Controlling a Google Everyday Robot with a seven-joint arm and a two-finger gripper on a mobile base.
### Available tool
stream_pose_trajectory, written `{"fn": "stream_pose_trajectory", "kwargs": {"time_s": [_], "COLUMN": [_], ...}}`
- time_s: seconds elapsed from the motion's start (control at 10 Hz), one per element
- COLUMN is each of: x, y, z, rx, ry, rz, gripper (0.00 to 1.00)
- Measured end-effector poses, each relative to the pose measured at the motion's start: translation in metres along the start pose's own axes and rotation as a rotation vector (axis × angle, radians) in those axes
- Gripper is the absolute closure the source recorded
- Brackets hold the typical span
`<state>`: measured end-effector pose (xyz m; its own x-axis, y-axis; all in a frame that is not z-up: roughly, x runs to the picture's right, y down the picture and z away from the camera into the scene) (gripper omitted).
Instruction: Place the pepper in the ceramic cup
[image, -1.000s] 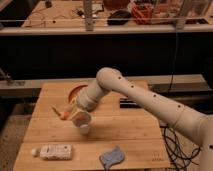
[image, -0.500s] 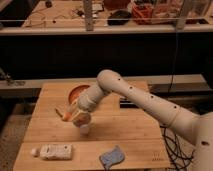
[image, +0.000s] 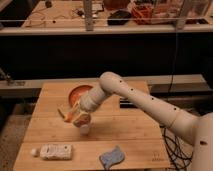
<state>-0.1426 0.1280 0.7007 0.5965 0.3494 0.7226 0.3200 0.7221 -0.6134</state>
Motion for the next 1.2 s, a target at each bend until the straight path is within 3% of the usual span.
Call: {"fn": "stream_pose_trajectory", "kwargs": {"time_s": [0.2,0.3,0.7,0.8,1.2], "x": [0.0023,0.0039,0.0068,0.0073,0.0067], "y": [0.0005,0.0014,0.0039,0.0044,0.0048], "z": [0.0003,-0.0002,-0.0019,-0.0024,-0.0041], "rx": [-0.002,-0.002,0.003,0.005,0.009], "ry": [-0.002,-0.005,-0.015,-0.018,-0.026], "rz": [-0.002,-0.003,0.001,0.001,-0.003], "gripper": [0.78,0.61,0.25,0.2,0.2]}}
